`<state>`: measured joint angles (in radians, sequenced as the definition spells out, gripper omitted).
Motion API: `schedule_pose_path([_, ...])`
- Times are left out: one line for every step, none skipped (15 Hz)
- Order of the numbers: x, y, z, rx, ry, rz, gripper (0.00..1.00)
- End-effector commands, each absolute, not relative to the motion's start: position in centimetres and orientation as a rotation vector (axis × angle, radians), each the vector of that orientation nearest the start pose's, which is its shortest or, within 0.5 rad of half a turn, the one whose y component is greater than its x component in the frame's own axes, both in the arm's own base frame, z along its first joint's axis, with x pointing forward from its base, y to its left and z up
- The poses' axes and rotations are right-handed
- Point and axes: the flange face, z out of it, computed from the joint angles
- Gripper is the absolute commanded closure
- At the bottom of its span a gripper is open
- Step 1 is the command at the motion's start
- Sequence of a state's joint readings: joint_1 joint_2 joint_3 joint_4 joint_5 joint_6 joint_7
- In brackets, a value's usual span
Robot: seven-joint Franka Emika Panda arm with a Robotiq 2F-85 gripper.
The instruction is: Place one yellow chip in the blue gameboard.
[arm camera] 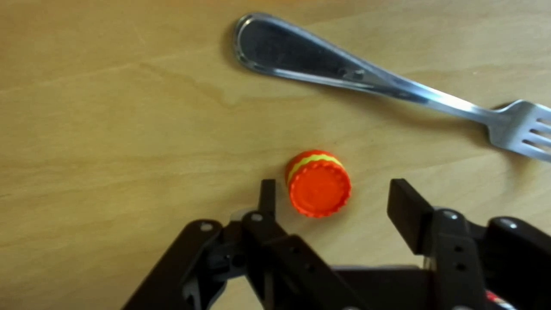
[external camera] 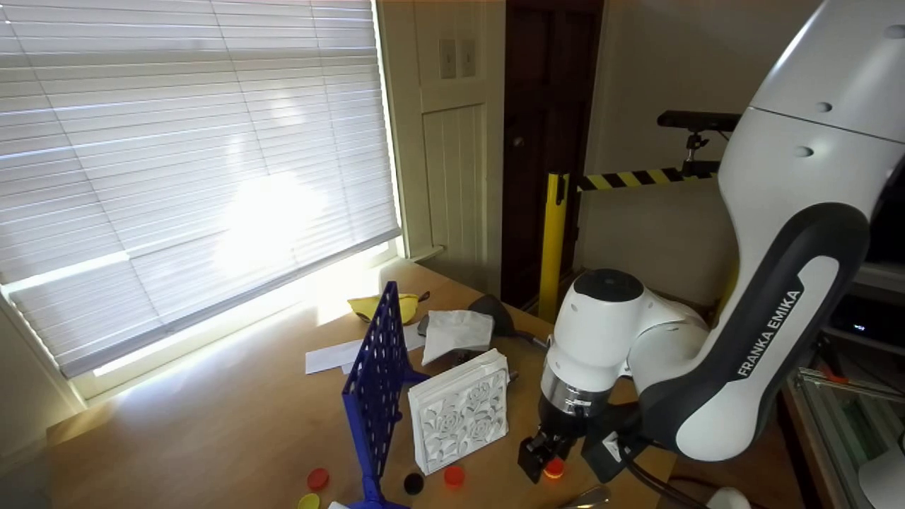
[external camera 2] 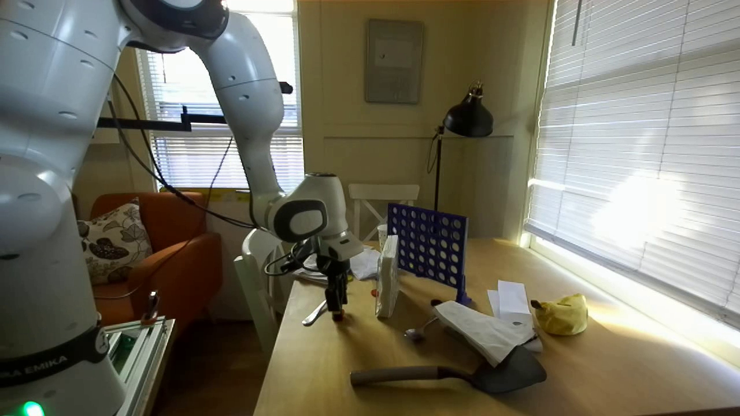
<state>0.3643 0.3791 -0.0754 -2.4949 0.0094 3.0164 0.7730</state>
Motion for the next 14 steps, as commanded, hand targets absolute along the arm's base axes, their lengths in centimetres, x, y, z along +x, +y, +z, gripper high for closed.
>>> schedule_pose_path([46.40,13.44,15.35,-2.988,0.753,-0.226,0.48])
schedule_pose_path([46.45,13.43,15.49,-2.989,0.750,-0.231,0.55])
schedule_pose_path([46.51,13.40,15.65,-2.989,0.750,-0.238,0.49])
schedule_pose_path([46.56,13.40,15.79,-2.993,0.746,-0.241,0.42])
schedule_pose_path([46.59,13.42,15.88,-2.995,0.741,-0.241,0.48])
schedule_pose_path([46.63,13.46,15.95,-2.997,0.740,-0.244,0.67])
schedule_pose_path([46.68,13.49,15.99,-2.998,0.740,-0.247,0.73])
schedule_pose_path([46.67,13.61,16.00,-3.000,0.735,-0.248,0.74])
schedule_pose_path([46.64,13.67,16.00,-3.003,0.732,-0.249,0.82])
schedule_pose_path([46.49,13.76,15.95,-3.009,0.726,-0.241,0.89])
schedule_pose_path([46.45,13.87,15.92,-3.016,0.718,-0.235,0.95])
schedule_pose_path([46.35,14.00,15.87,-3.019,0.711,-0.234,0.93])
schedule_pose_path([46.35,14.08,15.90,-3.019,0.708,-0.236,0.94])
schedule_pose_path([46.30,14.06,16.04,-3.020,0.707,-0.234,0.96])
